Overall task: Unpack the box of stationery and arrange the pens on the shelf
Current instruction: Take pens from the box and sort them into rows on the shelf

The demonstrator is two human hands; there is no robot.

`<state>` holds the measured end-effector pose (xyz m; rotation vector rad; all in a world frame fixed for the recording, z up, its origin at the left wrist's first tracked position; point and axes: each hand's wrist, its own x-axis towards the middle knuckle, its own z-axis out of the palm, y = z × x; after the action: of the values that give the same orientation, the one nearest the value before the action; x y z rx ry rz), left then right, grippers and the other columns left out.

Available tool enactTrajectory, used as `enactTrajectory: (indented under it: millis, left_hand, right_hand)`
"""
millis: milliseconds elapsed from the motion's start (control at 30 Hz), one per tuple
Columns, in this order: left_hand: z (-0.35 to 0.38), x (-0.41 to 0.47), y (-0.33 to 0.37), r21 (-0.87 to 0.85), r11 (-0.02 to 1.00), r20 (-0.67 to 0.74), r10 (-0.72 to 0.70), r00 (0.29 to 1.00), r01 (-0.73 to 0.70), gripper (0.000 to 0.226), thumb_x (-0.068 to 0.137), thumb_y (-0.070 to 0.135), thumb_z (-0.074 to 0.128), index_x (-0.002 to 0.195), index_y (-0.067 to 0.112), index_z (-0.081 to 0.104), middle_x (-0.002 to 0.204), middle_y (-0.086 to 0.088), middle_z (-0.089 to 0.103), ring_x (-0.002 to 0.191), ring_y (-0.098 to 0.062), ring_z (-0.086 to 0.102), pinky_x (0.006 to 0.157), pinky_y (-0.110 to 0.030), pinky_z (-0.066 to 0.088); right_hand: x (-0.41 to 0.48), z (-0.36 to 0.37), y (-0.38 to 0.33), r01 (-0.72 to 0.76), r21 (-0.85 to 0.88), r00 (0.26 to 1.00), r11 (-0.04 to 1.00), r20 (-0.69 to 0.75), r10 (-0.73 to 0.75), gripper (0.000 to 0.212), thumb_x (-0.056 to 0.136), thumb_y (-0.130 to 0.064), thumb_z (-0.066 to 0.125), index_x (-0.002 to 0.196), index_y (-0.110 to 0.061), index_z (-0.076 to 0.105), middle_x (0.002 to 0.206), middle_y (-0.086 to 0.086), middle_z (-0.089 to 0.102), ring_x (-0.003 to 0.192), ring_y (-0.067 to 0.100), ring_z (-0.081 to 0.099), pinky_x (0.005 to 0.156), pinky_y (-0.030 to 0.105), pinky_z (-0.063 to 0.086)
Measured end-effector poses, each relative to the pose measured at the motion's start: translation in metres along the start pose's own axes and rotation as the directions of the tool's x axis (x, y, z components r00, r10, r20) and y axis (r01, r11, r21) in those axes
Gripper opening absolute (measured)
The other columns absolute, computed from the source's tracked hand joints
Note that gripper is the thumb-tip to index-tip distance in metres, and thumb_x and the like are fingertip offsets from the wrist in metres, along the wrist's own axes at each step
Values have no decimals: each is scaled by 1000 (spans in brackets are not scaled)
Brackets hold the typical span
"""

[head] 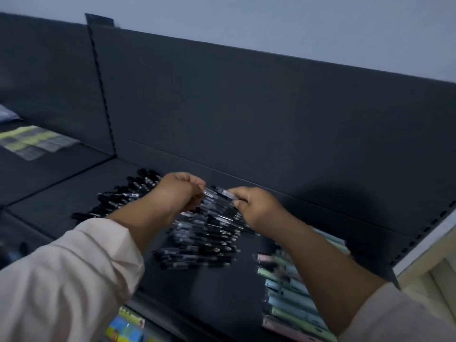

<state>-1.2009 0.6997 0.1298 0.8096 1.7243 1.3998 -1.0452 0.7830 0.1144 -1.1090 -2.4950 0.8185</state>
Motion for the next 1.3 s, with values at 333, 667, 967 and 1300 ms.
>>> enactTrajectory:
  millis: [333,667,967,1300]
  left_hand:
    - [-83,19,-27,43,999,-47,7,999,-5,7,89,4,60,90,11,61,78,-8,64,61,-16,54,54,-22,42]
    - [-103,36,-83,527,835,136,97,986,-155,21,85,23,67,104,22,60,98,0,63,90,-18,59,82,-26,48]
    - [-72,22,-102,671,555,431,249,868,-492,61,85,34,64,140,19,41,130,-6,47,124,-22,39,104,-26,33]
    - [-12,3,-79,638,328,588,376,716,-696,67,82,44,63,141,23,37,142,1,41,131,-19,34,109,-27,25]
  right_hand:
    - [34,56,-45,0,22,990,1000,141,-3,19,90,-17,52,94,-33,62,80,-6,63,78,16,59,78,36,50]
    - [20,107,-24,-91,-396,995,914,9,103,36,91,-30,59,127,-26,59,133,2,51,123,24,42,100,30,37]
    - [-10,127,-15,-137,-408,988,903,-117,97,42,95,-28,54,136,-36,50,151,3,35,137,27,27,111,39,23]
    - [-55,84,5,-134,-293,945,947,-324,34,42,81,-9,60,122,-15,64,132,15,55,120,38,48,104,48,38]
